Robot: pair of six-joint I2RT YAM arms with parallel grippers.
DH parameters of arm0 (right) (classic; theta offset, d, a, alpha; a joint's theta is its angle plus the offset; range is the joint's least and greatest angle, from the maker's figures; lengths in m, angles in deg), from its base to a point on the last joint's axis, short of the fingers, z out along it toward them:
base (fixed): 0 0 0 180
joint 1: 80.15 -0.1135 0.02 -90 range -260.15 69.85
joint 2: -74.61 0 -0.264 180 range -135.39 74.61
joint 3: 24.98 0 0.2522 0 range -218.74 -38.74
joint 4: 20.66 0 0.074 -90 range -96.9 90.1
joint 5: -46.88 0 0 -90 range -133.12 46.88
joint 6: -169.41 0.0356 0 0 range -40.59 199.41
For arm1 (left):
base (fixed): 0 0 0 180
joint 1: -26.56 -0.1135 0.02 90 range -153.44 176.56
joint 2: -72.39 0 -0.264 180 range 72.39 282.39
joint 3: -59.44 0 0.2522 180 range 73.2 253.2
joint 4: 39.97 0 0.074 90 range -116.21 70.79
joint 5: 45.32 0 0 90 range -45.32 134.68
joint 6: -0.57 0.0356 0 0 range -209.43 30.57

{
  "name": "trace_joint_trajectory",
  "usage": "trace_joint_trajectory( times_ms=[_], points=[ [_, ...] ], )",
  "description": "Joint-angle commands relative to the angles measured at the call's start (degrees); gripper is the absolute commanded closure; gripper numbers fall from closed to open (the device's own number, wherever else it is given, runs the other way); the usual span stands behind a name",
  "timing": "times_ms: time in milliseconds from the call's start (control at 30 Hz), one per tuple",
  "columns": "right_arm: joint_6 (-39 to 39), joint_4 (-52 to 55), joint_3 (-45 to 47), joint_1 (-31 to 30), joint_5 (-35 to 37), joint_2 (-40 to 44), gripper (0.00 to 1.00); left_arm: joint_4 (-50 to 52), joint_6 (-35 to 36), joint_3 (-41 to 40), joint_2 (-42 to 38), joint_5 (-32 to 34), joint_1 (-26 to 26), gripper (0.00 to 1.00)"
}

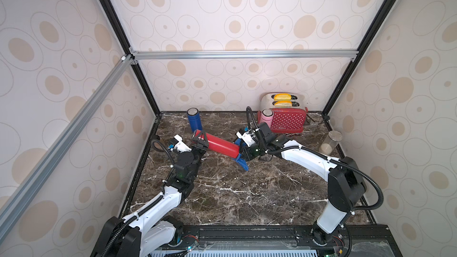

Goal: Wipe the surface of the thermos
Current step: Wipe the dirt from the surface of the thermos, then place the thermos at the center of the board.

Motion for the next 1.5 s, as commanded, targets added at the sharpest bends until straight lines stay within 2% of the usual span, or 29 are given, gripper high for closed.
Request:
trace_joint_trajectory(
  times_ms=[0, 233, 433, 533, 667, 933, 1233, 1467],
  points=[
    [1.92, -6.30, 3.17, -3.99, -6.88, 6.87, 1.00, -1.59, 5.36, 7.89, -0.99, -6.77, 2.02, 1.00],
    [4.88, -3.52, 11.34, -3.97, -1.97, 20.20, 1.00, 11.66, 23.73, 18.06, -0.36, -5.02, 2.01, 1.00],
    [4.58, 1.43, 14.39, -3.80, 3.03, 27.07, 1.00, 17.63, 38.78, 27.55, 5.77, -6.75, 2.02, 1.00],
    [4.26, 3.25, 15.11, -3.68, 4.50, 28.70, 1.00, 17.35, 45.57, 31.02, 9.74, -5.84, 2.07, 1.00],
    [4.11, 4.34, 15.47, -3.41, 5.30, 29.19, 1.00, 10.48, 51.90, 32.71, 15.66, -4.25, 2.03, 1.00],
    [4.10, 4.12, 15.35, -2.86, 5.73, 28.06, 1.00, 0.94, 59.21, 37.30, 28.48, -1.63, 2.10, 1.00],
    [3.55, 4.26, 13.69, -1.91, 4.28, 24.63, 1.00, -14.20, 61.82, 40.06, 43.79, 3.82, 1.80, 1.00],
    [3.31, 4.37, 13.32, -0.73, 3.96, 22.95, 1.00, -22.75, 62.58, 41.64, 51.22, 5.87, 1.14, 1.00]
  ],
)
